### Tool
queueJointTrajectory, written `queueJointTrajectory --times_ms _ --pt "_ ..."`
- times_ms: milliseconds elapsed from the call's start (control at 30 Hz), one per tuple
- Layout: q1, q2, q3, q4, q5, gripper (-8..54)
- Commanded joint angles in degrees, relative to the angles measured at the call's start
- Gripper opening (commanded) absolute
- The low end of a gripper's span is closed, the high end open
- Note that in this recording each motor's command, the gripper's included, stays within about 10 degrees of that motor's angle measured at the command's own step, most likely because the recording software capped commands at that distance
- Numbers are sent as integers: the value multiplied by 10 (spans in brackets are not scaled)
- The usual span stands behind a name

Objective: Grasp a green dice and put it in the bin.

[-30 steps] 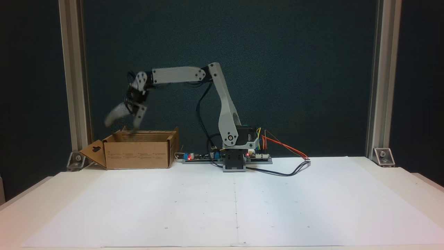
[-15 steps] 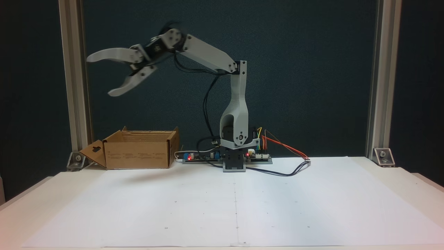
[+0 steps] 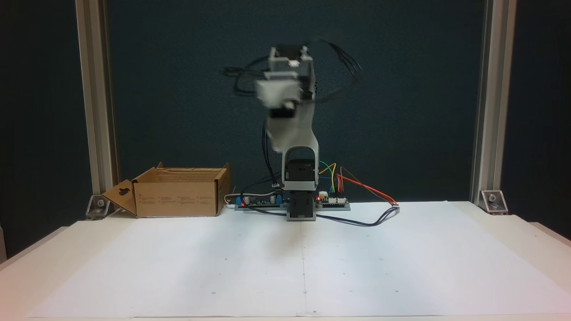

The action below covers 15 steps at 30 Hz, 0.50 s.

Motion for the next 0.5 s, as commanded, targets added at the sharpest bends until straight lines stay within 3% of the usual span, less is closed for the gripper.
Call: queueJointTrajectory --times_ms 0,200,467 --pt "-23 48 38 -83 20 444" --pt "-39 148 250 -239 18 444" --pt "-51 251 404 -440 18 448"
